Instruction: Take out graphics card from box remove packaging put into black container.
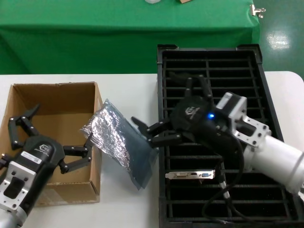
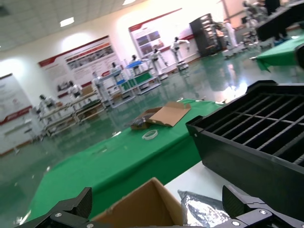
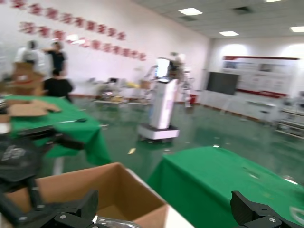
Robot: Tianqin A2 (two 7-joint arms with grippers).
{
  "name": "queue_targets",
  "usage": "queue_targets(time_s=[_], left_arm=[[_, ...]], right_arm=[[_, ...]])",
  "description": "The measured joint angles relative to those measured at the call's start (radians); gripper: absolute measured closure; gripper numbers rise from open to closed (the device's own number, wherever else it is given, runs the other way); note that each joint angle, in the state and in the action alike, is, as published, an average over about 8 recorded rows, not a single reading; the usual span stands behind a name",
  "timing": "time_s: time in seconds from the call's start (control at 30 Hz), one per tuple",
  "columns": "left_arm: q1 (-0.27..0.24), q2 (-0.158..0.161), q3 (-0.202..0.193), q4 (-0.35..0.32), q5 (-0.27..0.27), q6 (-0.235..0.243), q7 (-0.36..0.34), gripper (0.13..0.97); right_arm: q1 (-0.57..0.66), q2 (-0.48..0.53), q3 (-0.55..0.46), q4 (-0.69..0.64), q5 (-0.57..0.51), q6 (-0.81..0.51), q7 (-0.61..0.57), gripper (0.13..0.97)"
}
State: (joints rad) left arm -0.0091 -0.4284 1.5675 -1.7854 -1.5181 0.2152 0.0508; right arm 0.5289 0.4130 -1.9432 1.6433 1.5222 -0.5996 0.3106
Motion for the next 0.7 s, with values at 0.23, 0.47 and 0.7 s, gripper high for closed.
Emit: queue_targets(time_s=[0.23, 0.47, 0.7], left_arm=[[0.002, 0.029, 0.007, 0.042, -0.064, -0.049, -0.012, 0.135], [0.004, 0.058, 0.015, 0.084, -0.128, -0.098, -0.023, 0.132], [0.006, 0.088, 0.022, 0.127, -0.193, -0.147, -0.035, 0.132]], right_arm=[[-0.121, -0.026, 0.078, -0.01, 0.063, 0.137, -0.071, 0.129], [-0.24, -0.051, 0.156, -0.02, 0.126, 0.273, -0.141, 0.129], [-0.363, -0.078, 0.235, -0.03, 0.19, 0.411, -0.213, 0.129]])
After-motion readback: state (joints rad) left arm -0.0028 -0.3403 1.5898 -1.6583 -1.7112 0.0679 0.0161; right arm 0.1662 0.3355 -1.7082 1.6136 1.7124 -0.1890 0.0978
